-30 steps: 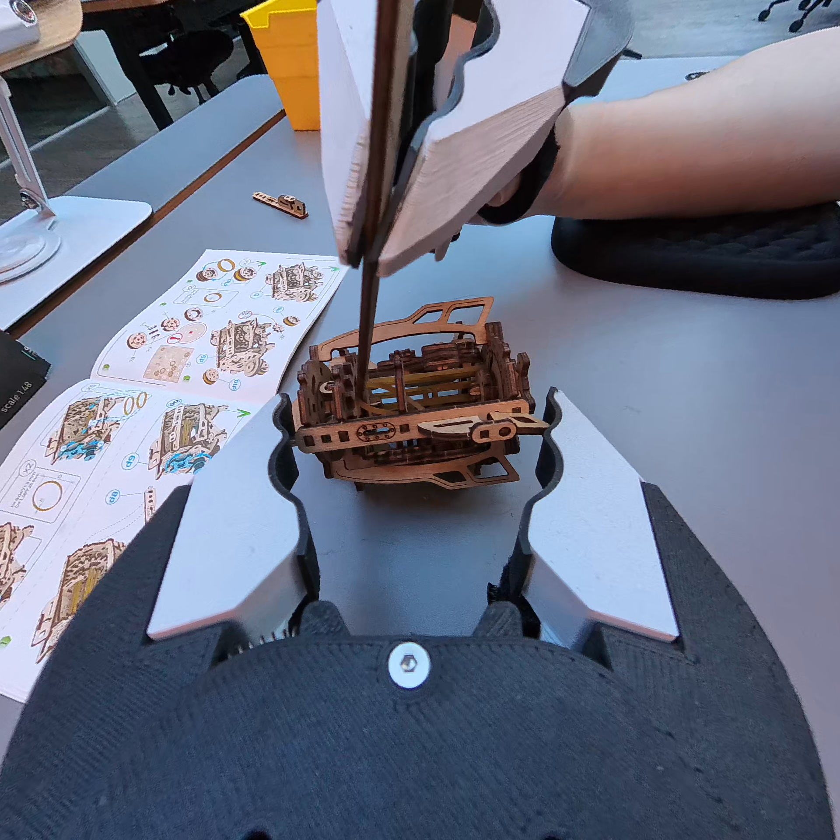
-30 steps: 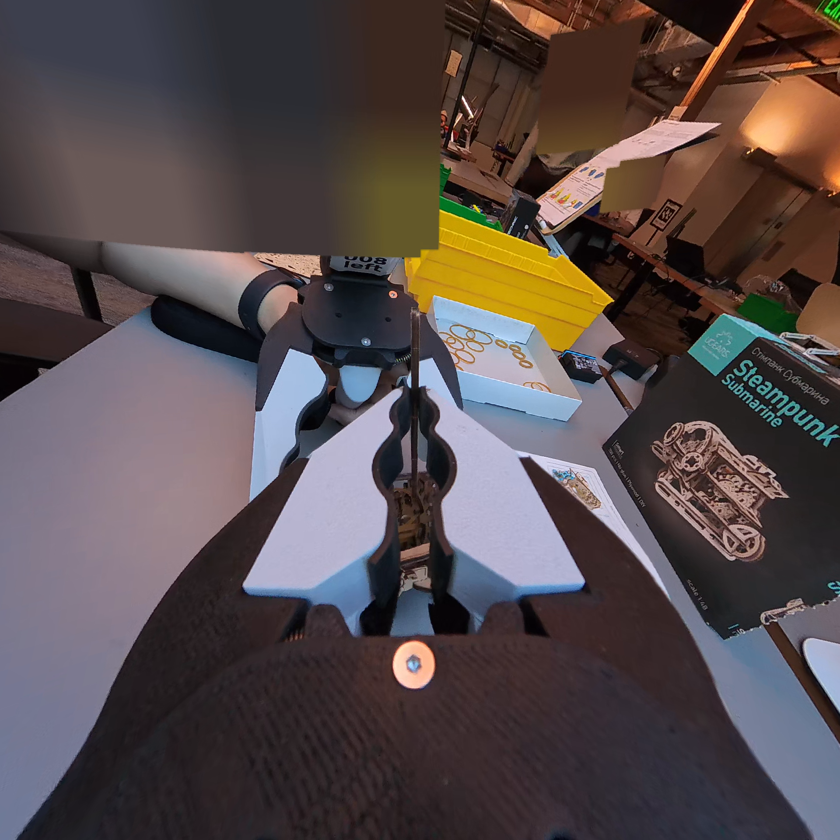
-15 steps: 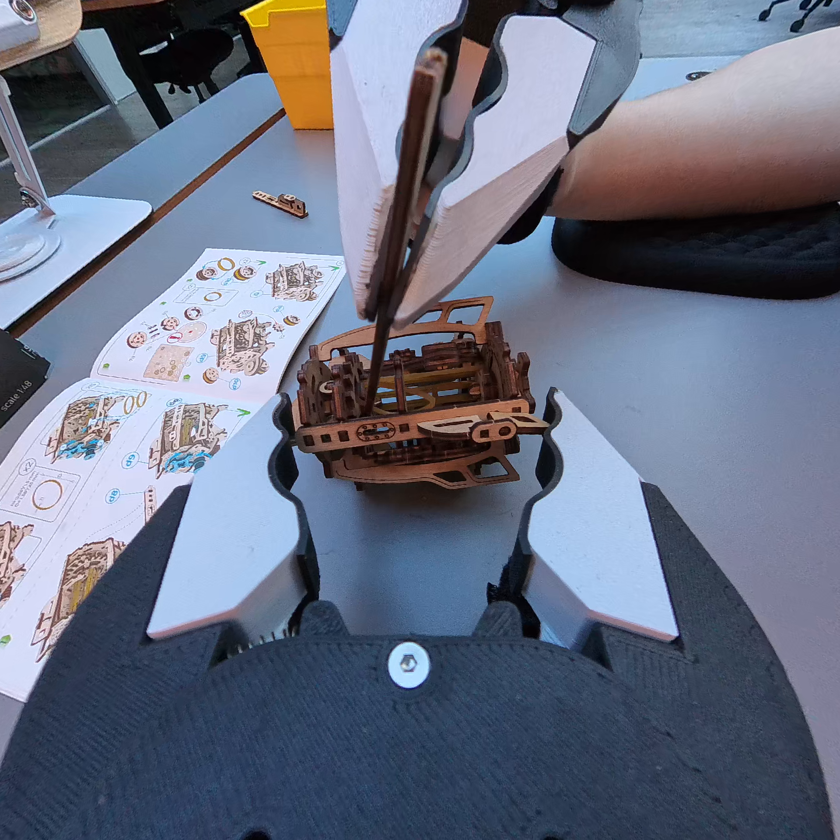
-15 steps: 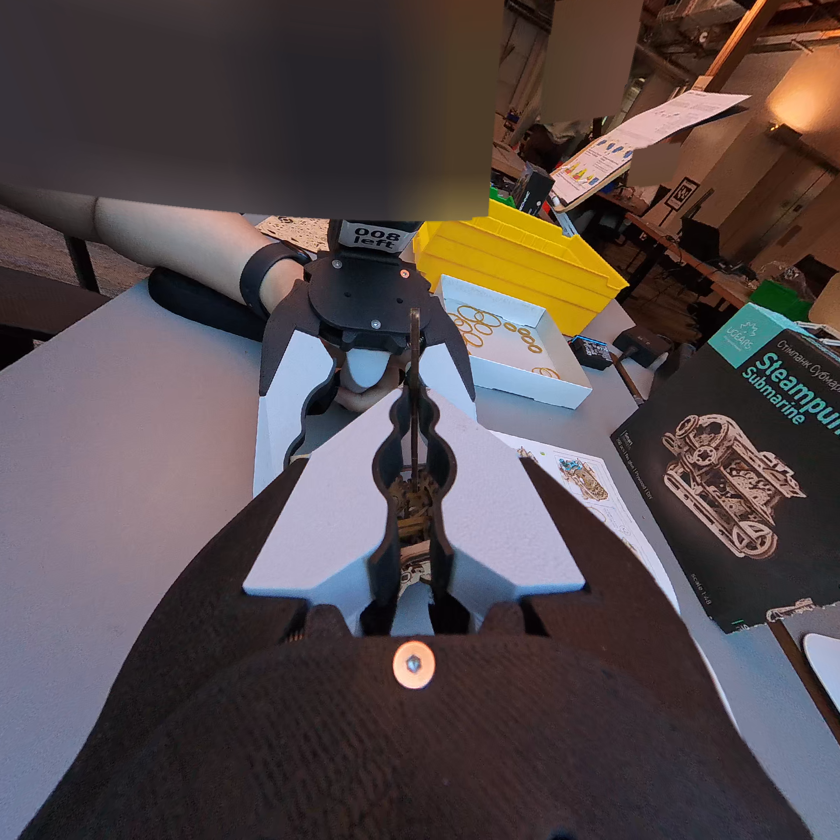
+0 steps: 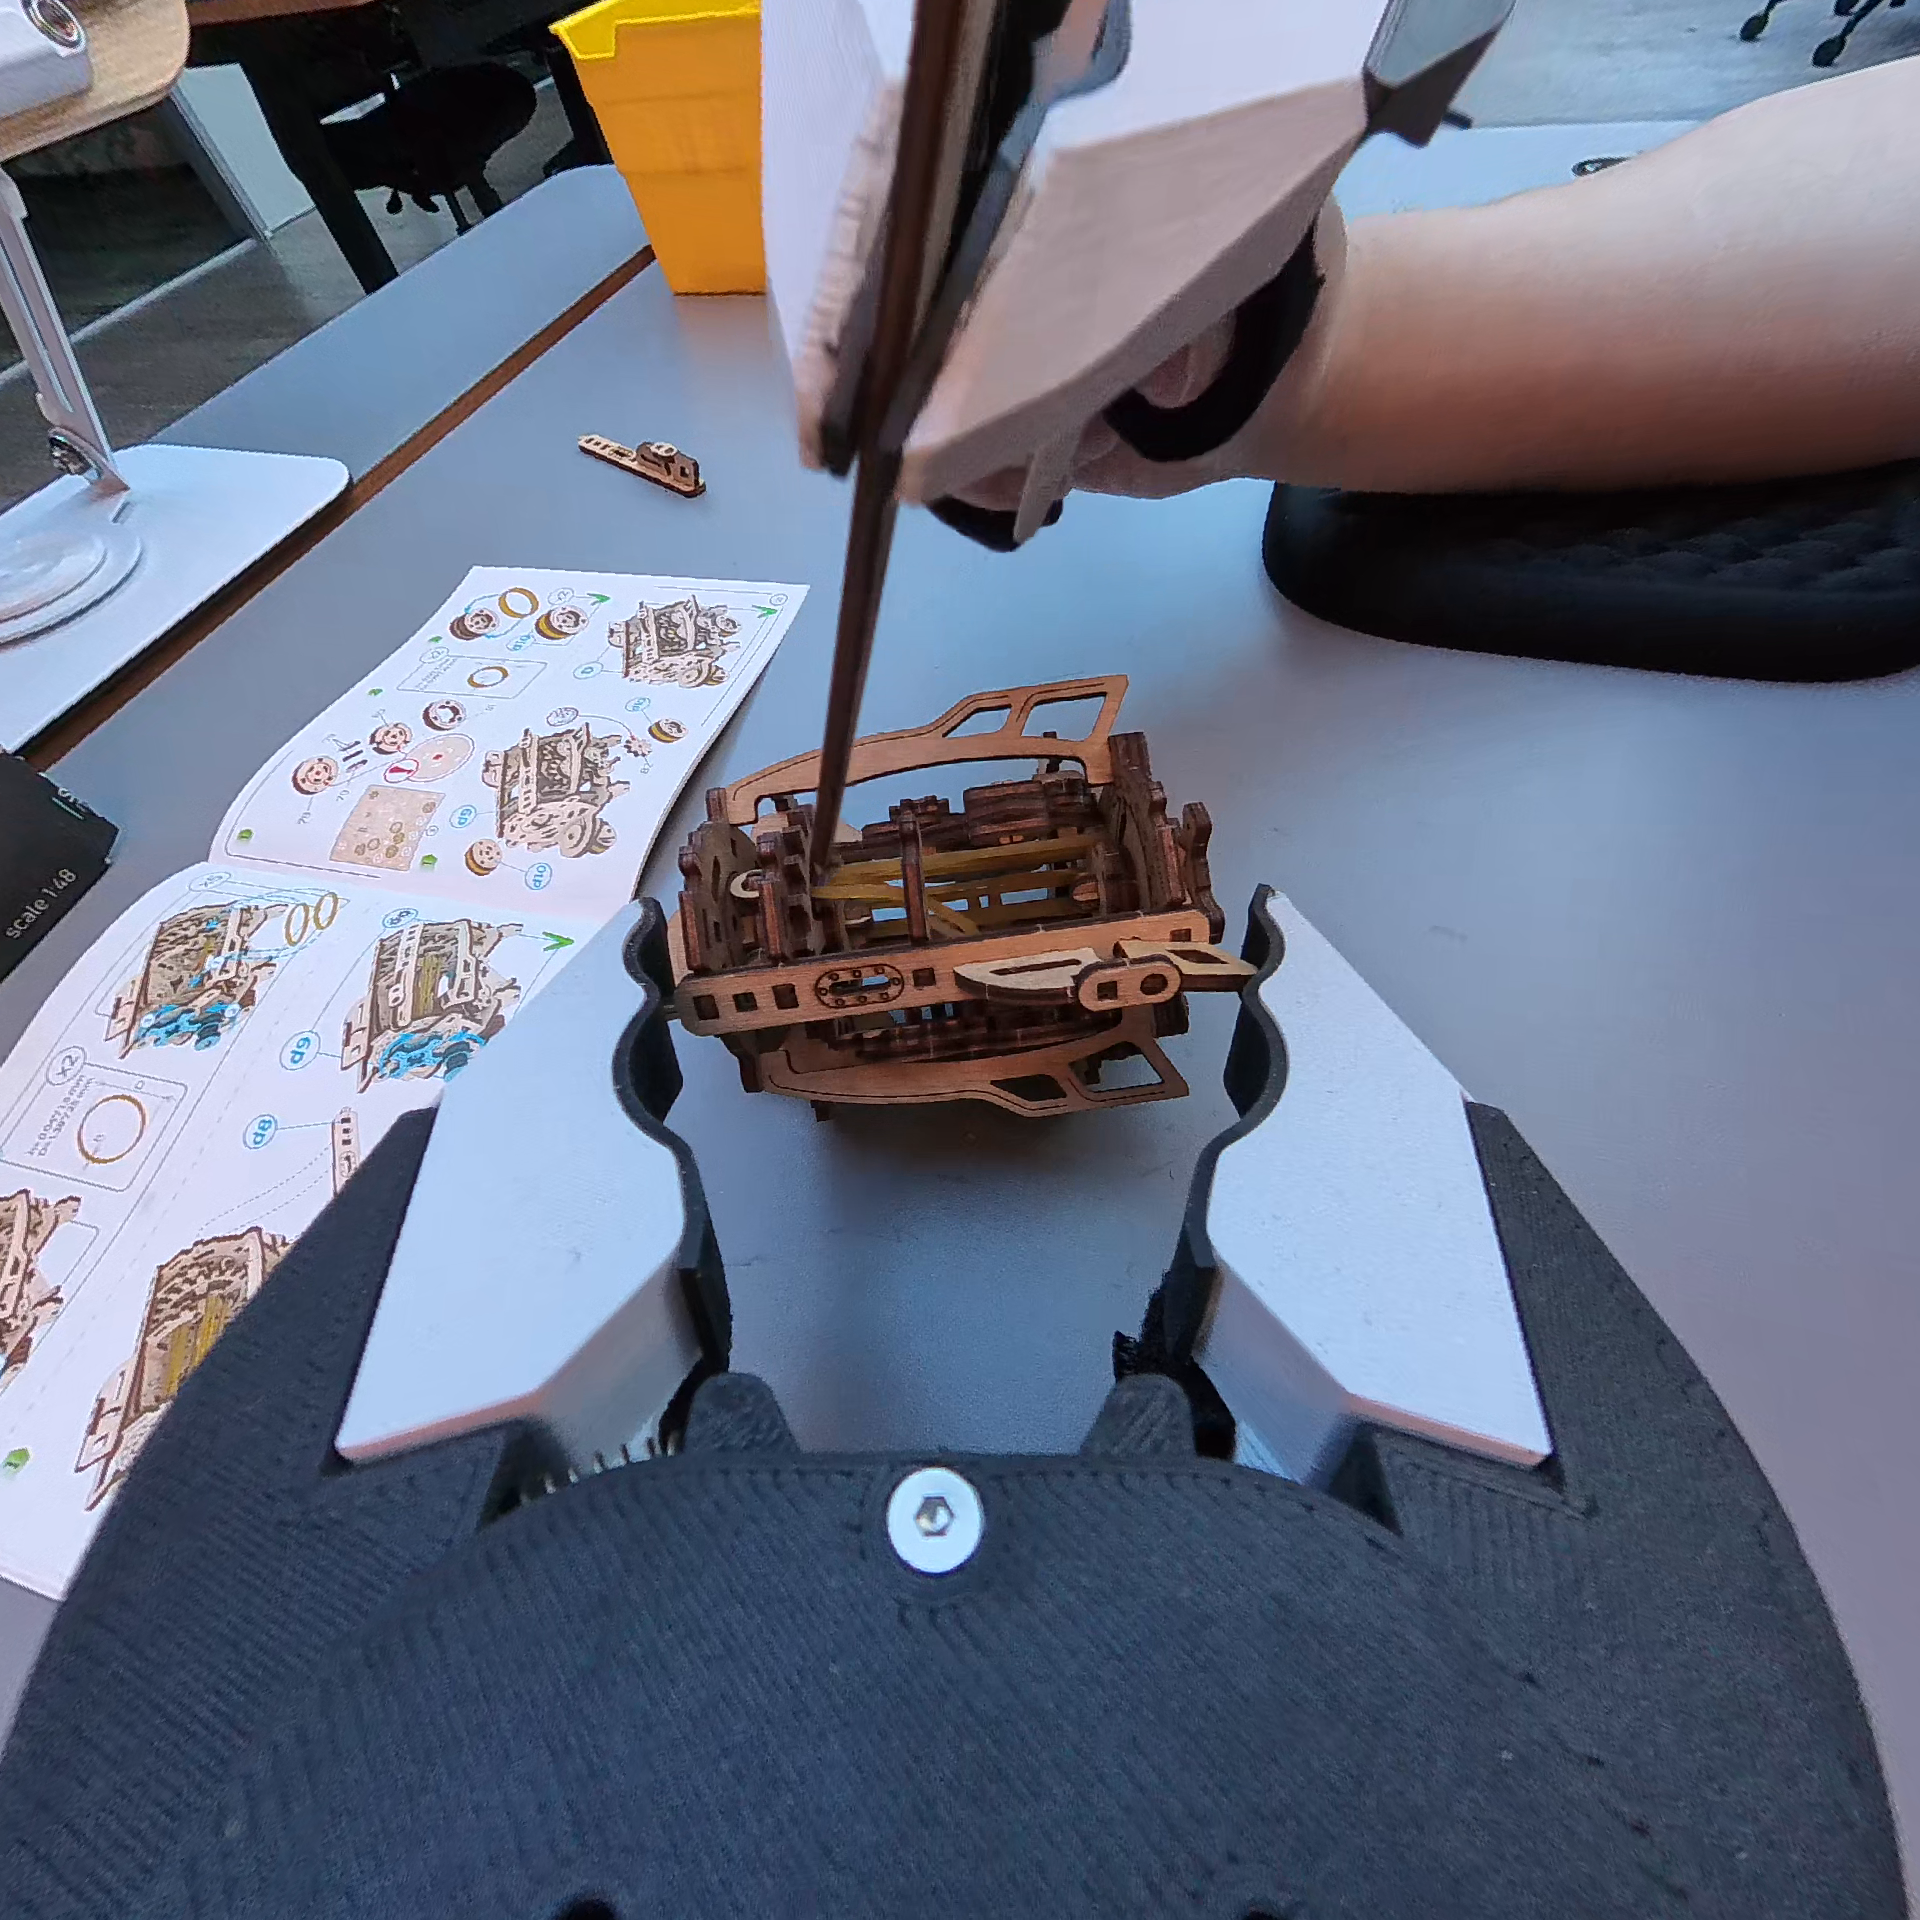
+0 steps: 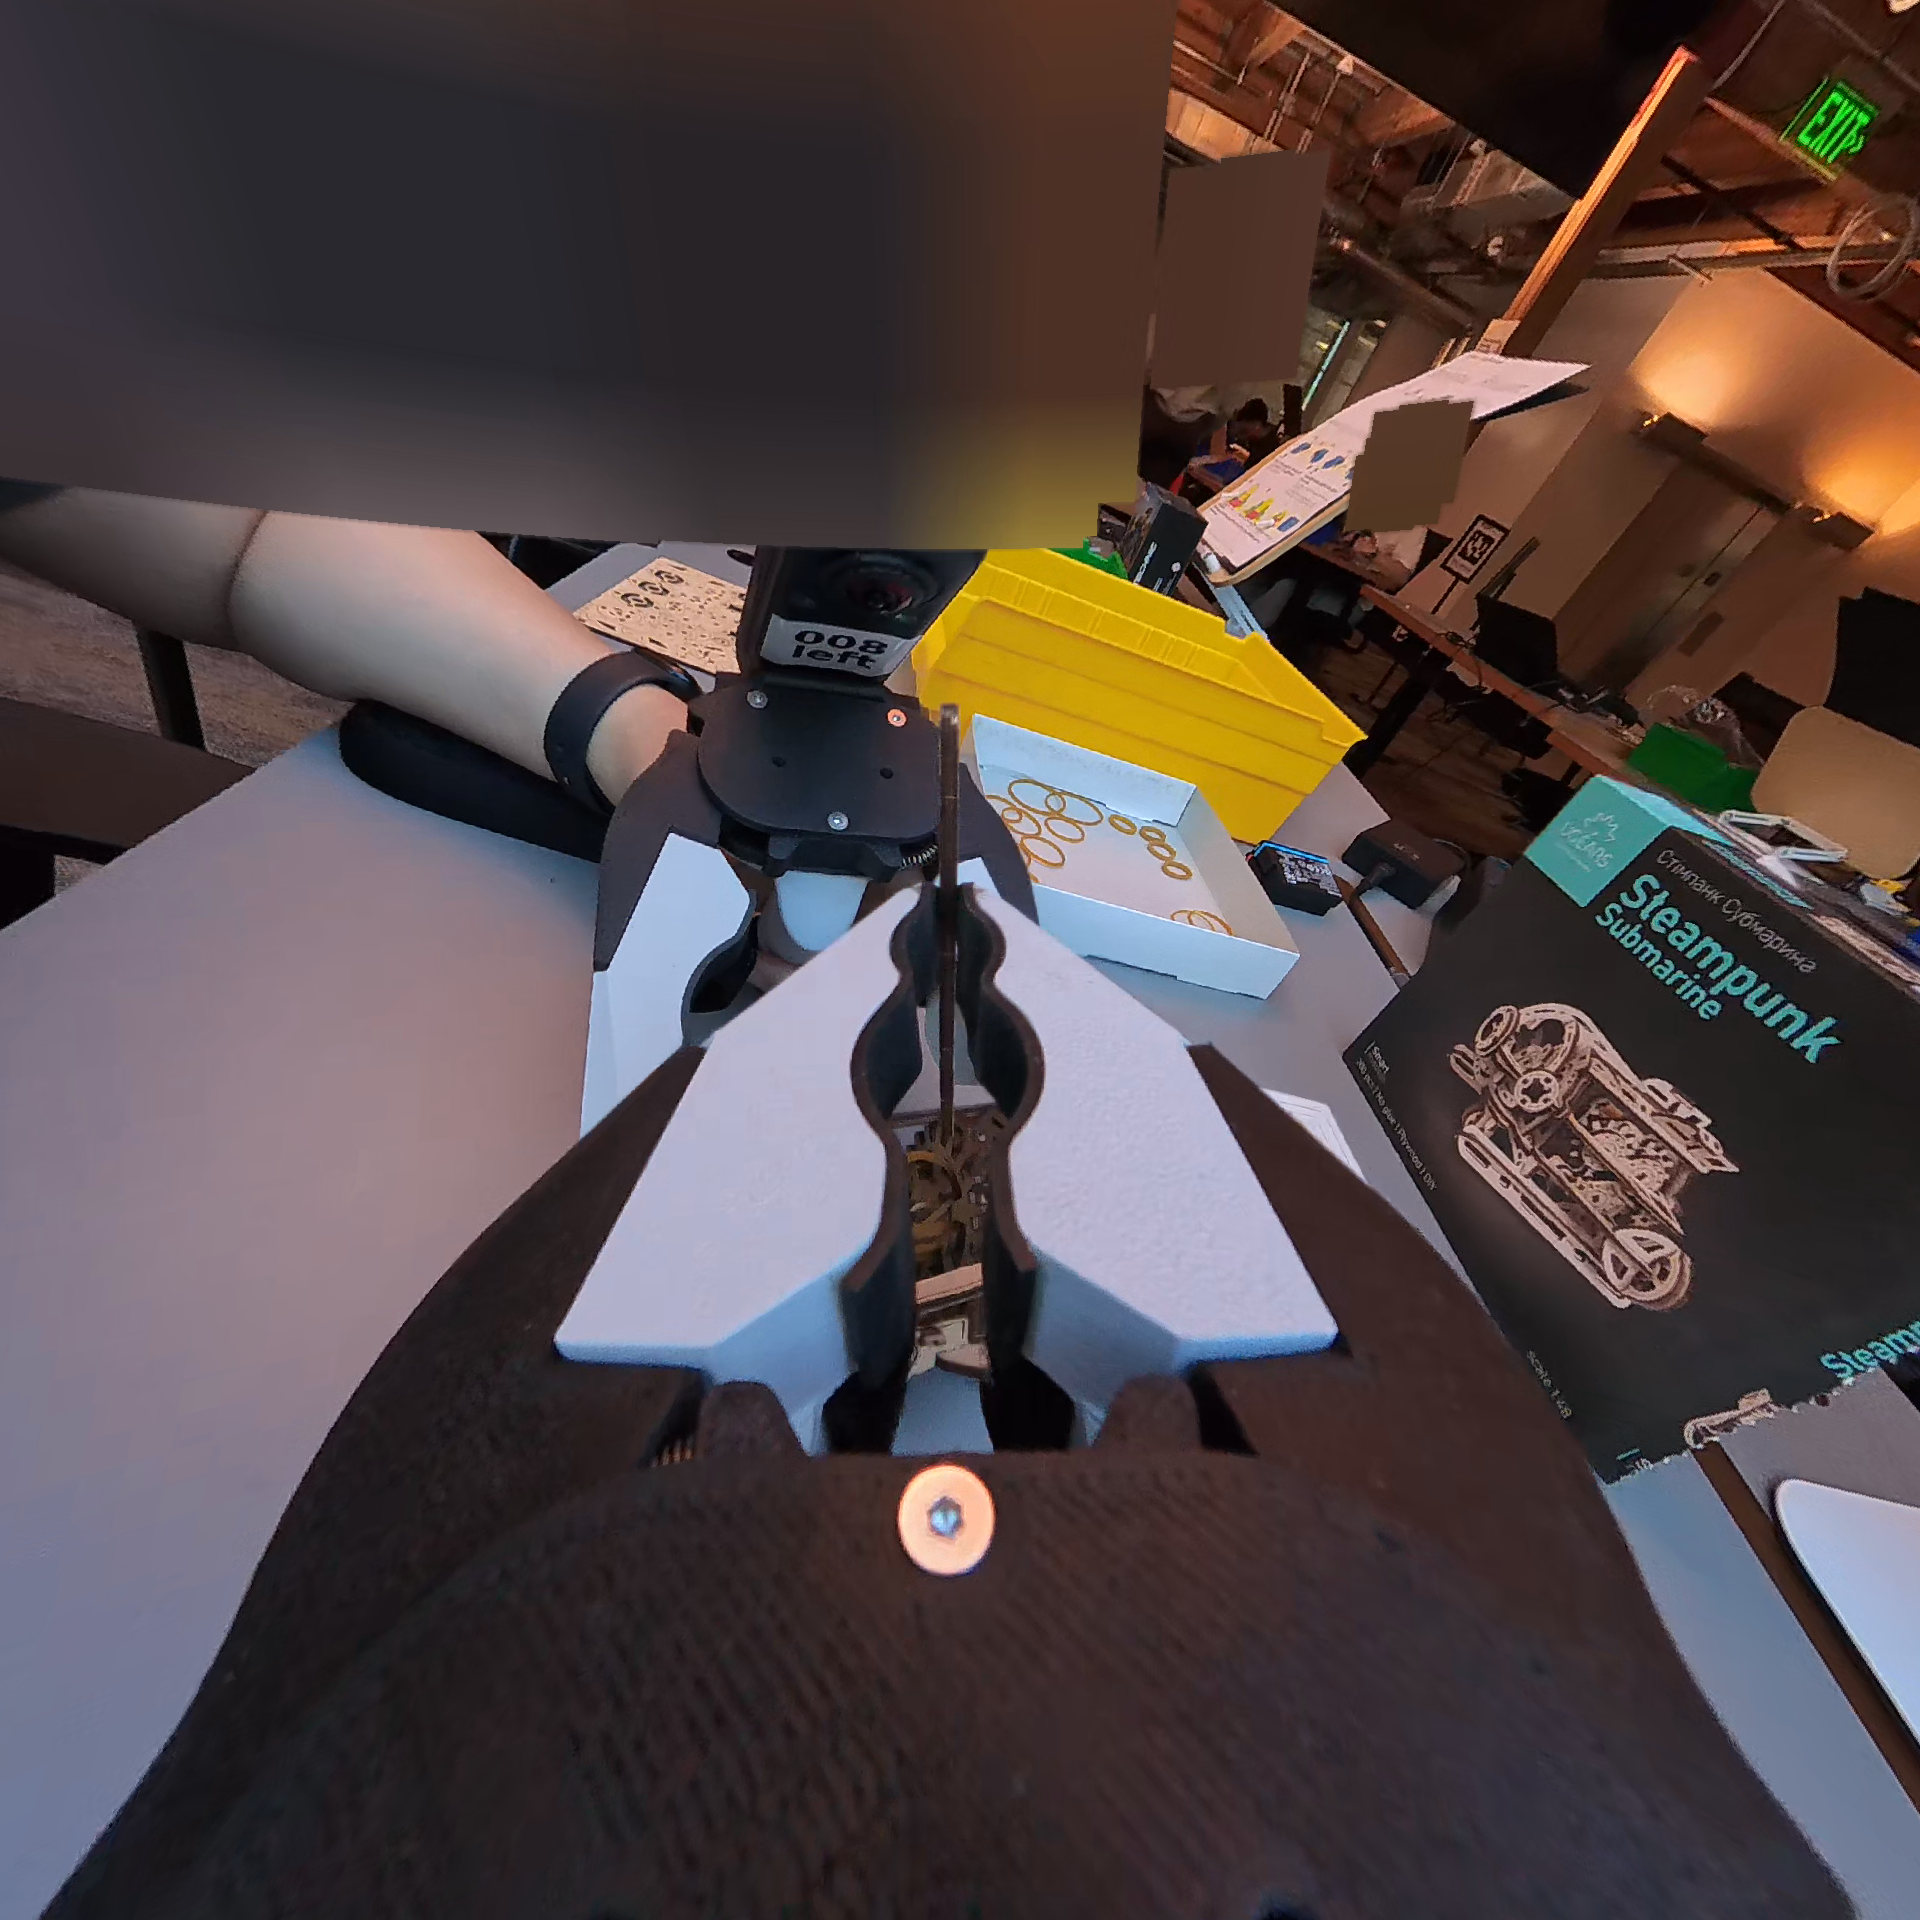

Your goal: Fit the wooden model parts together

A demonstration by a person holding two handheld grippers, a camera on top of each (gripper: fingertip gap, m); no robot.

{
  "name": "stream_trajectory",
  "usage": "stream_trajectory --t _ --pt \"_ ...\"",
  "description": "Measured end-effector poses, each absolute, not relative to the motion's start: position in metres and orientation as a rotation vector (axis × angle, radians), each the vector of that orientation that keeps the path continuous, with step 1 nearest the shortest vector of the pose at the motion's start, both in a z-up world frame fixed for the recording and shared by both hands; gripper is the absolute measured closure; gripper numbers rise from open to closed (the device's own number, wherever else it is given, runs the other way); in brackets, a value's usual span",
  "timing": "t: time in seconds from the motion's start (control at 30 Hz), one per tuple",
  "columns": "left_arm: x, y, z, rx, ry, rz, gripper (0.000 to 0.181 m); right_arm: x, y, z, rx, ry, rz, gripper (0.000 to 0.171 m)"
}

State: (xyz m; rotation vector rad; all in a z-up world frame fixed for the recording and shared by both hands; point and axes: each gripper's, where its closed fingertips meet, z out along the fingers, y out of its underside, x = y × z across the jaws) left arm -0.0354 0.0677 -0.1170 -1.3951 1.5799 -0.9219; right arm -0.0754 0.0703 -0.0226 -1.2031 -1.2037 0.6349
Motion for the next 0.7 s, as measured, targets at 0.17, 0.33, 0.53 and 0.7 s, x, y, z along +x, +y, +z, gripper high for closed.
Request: stream_trajectory --t 0.17,0.33,0.53,0.7 --pt "-0.035 0.068 -0.117 -1.397 1.579 -0.923 0.074 -0.074 0.071 -0.025 -1.211 -1.213 0.626 0.171" --pt "-0.035 0.068 -0.117 -1.396 1.579 -0.922 0.074 -0.077 0.072 -0.032 -1.217 -1.247 0.578 0.17" --pt "-0.035 0.068 -0.117 -1.396 1.579 -0.92 0.074 -0.079 0.07 -0.034 -1.203 -1.268 0.573 0.17" --pt "-0.036 0.068 -0.117 -1.396 1.579 -0.919 0.074 -0.08 0.069 -0.036 -1.196 -1.279 0.566 0.171"
